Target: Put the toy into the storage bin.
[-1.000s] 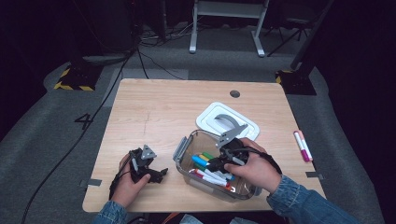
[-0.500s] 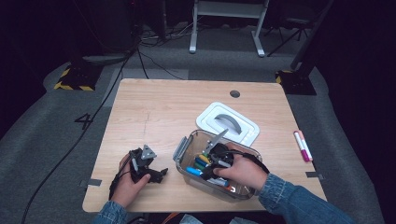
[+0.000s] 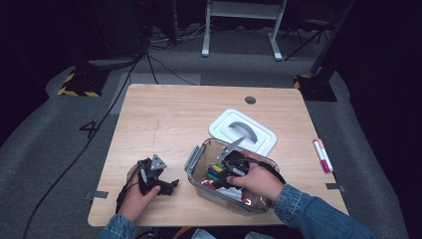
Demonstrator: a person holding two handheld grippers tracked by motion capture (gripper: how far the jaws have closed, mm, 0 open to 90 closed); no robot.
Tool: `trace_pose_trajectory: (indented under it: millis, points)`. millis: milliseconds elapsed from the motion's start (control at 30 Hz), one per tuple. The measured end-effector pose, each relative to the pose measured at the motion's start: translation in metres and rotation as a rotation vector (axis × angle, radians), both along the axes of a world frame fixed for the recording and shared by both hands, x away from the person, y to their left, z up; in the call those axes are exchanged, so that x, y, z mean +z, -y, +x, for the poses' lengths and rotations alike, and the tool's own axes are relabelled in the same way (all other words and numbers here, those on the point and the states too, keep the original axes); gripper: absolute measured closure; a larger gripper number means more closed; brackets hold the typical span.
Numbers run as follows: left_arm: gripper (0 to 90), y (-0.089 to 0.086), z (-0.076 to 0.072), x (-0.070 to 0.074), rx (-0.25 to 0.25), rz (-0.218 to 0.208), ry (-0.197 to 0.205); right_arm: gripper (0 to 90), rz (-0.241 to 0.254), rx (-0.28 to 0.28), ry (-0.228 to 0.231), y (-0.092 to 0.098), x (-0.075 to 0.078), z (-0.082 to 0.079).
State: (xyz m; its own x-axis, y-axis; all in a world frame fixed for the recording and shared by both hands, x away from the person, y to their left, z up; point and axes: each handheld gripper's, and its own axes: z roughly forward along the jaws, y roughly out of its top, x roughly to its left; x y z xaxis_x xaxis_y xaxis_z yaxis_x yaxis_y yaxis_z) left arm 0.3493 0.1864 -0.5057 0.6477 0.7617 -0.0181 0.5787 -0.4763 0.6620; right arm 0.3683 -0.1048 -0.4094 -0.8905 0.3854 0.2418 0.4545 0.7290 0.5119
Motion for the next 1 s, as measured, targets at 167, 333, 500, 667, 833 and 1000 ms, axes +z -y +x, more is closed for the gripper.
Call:
trace_pose_trajectory:
  millis: [167, 333, 500, 667, 833, 1000]
  points:
    - [0.2, 0.0, 0.0, 0.0, 0.0, 0.0, 0.0, 58.6, 0.086, -0.058, 0.12, 0.011, 0.027, 0.0]
    - [0.2, 0.0, 0.0, 0.0, 0.0, 0.0, 0.0, 58.3, 0.123, -0.105, 0.202, 0.027, 0.05, 0.001]
    - [0.2, 0.0, 0.001, 0.0, -0.001, 0.0, 0.003, 57.7, 0.125, -0.172, 0.233, 0.053, 0.064, 0.007]
    - [0.2, 0.0, 0.004, 0.0, 0.005, -0.004, -0.001, 58.2, 0.138, -0.271, 0.258, 0.088, 0.076, 0.015]
    - [0.2, 0.001, 0.007, 0.0, 0.006, -0.005, 0.0, 58.0, 0.131, -0.352, 0.281, 0.119, 0.081, 0.022]
    - [0.2, 0.001, 0.007, 0.0, 0.006, -0.003, 0.001, 58.0, 0.107, -0.455, 0.292, 0.154, 0.077, 0.031]
